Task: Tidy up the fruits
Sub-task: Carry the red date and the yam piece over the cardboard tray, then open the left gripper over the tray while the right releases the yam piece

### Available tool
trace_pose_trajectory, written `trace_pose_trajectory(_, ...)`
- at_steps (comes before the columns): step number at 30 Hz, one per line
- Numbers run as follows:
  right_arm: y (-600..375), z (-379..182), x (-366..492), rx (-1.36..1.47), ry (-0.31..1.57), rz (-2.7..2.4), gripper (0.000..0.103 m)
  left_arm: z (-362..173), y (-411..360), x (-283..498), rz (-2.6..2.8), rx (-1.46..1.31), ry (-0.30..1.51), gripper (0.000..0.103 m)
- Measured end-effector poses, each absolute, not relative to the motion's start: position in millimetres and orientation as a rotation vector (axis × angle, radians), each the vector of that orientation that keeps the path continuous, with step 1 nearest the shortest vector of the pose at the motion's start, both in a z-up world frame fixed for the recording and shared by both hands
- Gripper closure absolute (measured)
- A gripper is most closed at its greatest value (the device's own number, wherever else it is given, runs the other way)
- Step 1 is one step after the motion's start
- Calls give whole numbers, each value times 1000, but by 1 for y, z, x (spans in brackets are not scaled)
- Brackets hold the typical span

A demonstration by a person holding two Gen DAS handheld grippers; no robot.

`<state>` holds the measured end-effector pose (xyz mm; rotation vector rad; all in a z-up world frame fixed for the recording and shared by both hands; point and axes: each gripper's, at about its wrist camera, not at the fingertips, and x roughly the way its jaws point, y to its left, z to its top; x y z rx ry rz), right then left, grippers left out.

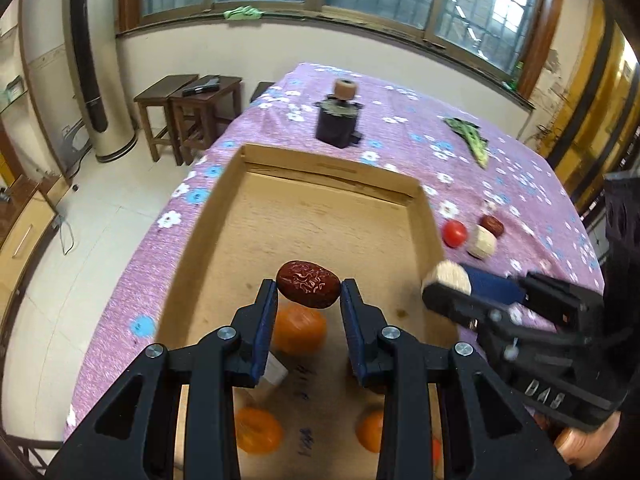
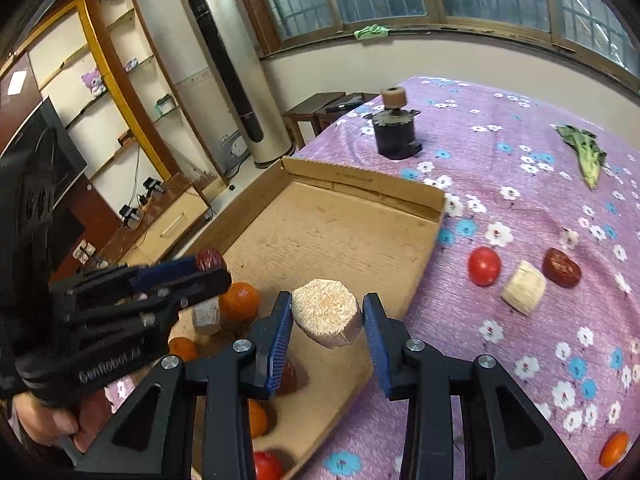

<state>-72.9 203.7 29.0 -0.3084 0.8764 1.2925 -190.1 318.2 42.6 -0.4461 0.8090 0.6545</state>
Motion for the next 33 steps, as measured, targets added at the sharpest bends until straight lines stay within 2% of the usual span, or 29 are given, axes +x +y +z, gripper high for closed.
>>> trace_pose_trajectory(15,250,-18,-87,-454,926,1283,65,-5,360,-163,737,-484,1006,73)
trace_pose_trajectory(21,246,-14,-87,-455,923,1286,56,5,354,-172,766,-473,985,66)
trace_pose_trajectory(23,238,-7,-88,-434,914,1294,52,11,350,-175,773,-466,972,58)
trace_pose_trajectory(24,233,-4,-88,-422,910,1298,51,15,347,-178,774,-465,955,58)
trace_pose_trajectory(31,187,20,-80,-321,888,1291,51,39,311,-188,731,-458,874,58)
trace_pose_trajectory(33,170,23,-76,-290,888,1277,51,43,301,-188,725,-447,861,53)
